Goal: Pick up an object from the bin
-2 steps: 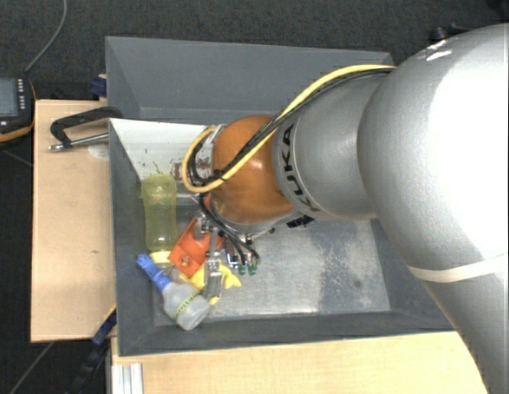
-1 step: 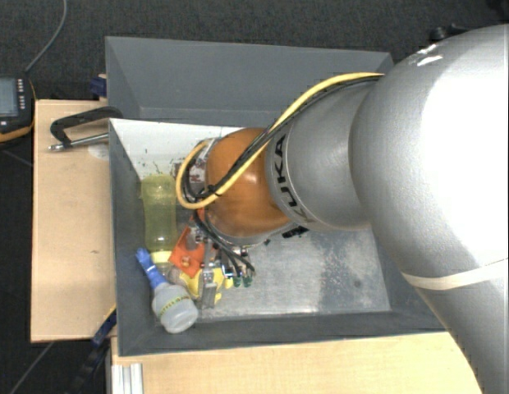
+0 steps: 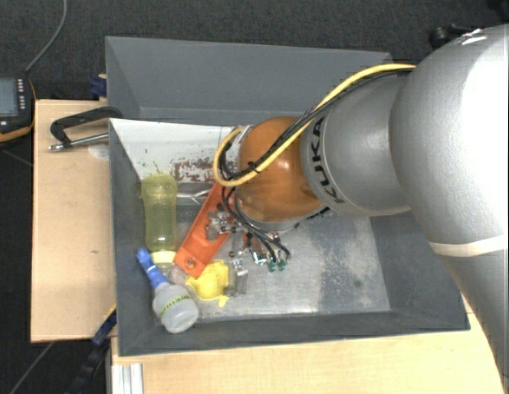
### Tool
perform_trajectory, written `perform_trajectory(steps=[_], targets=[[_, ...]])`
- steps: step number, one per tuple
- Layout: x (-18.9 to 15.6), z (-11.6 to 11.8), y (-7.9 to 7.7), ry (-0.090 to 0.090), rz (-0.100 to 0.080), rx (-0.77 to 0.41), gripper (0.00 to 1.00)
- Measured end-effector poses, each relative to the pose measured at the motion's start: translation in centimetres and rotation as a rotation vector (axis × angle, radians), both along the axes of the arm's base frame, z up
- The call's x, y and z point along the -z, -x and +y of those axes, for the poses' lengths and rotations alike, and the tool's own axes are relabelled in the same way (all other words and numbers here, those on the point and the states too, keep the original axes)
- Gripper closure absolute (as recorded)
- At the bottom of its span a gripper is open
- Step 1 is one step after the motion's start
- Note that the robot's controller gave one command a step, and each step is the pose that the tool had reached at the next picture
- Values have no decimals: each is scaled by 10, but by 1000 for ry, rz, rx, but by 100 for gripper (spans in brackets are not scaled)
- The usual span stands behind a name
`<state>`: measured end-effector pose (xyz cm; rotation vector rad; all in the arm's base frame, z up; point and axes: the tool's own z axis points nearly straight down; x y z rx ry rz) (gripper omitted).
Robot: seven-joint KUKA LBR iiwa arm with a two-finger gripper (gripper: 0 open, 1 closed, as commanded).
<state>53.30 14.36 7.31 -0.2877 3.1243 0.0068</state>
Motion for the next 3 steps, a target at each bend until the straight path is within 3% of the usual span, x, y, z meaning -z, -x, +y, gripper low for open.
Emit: perform_trajectory(steps=[1, 2, 3], targets=[[2, -17, -10, 3, 0, -13, 0], [1, -18, -19, 0, 5, 77, 0], [2, -31, -54, 1, -1, -80, 100]])
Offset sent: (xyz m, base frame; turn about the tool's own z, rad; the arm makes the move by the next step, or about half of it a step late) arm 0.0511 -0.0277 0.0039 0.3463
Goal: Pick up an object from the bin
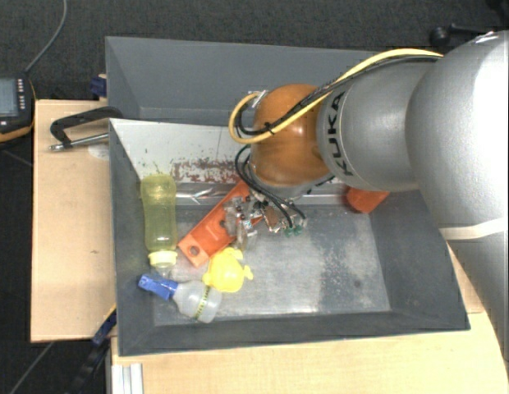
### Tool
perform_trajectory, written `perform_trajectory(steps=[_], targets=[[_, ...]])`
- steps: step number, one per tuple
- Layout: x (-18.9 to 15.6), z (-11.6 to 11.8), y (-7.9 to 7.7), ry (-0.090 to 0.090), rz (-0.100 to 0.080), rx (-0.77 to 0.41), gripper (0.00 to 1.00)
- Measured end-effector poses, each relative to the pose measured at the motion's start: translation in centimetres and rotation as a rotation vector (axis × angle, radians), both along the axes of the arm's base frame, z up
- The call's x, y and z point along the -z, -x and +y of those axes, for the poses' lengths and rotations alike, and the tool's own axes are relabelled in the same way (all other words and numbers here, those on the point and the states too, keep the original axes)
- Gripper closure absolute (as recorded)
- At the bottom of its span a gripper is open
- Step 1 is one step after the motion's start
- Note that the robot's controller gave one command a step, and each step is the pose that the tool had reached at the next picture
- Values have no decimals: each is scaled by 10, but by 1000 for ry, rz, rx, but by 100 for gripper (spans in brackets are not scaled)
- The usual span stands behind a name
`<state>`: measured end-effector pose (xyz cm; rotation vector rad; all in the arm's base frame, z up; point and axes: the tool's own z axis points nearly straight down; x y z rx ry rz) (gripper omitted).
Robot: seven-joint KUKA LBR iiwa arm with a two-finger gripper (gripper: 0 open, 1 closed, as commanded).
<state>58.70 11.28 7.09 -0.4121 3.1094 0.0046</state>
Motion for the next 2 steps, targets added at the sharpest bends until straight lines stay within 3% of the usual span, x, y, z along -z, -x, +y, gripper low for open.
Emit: perform_trajectory(steps=[1, 2], targets=[[0, 0, 0, 0, 0, 0, 100], [-203, -5, -2, -3, -4, 99, 100]])
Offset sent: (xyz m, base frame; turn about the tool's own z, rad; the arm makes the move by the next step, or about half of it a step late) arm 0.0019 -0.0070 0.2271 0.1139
